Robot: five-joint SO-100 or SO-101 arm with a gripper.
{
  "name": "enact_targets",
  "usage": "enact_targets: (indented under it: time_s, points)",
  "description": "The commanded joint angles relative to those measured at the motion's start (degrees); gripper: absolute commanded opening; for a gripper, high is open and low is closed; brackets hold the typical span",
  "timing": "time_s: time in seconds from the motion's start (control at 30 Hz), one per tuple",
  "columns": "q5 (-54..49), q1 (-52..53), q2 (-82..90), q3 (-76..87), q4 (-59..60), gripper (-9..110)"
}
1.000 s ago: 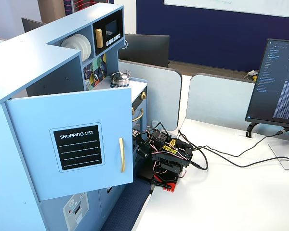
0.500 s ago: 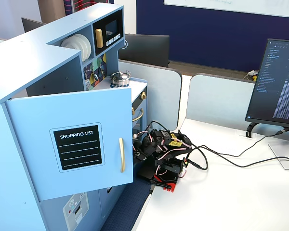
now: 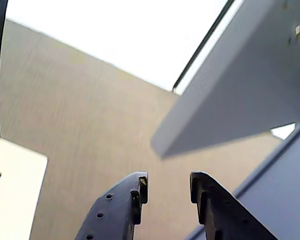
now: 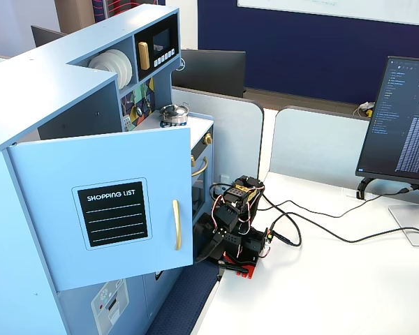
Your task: Close the left cabinet door
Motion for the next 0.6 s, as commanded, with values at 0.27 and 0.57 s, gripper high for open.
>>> enact_targets:
  time_s: [0.27,0.57]
  points:
    - [-5.80,-6.06,-2.20,-1.14,-7.65,0]
    - [-3.69,-9.58,-3.69,-6.59,-4.13,0]
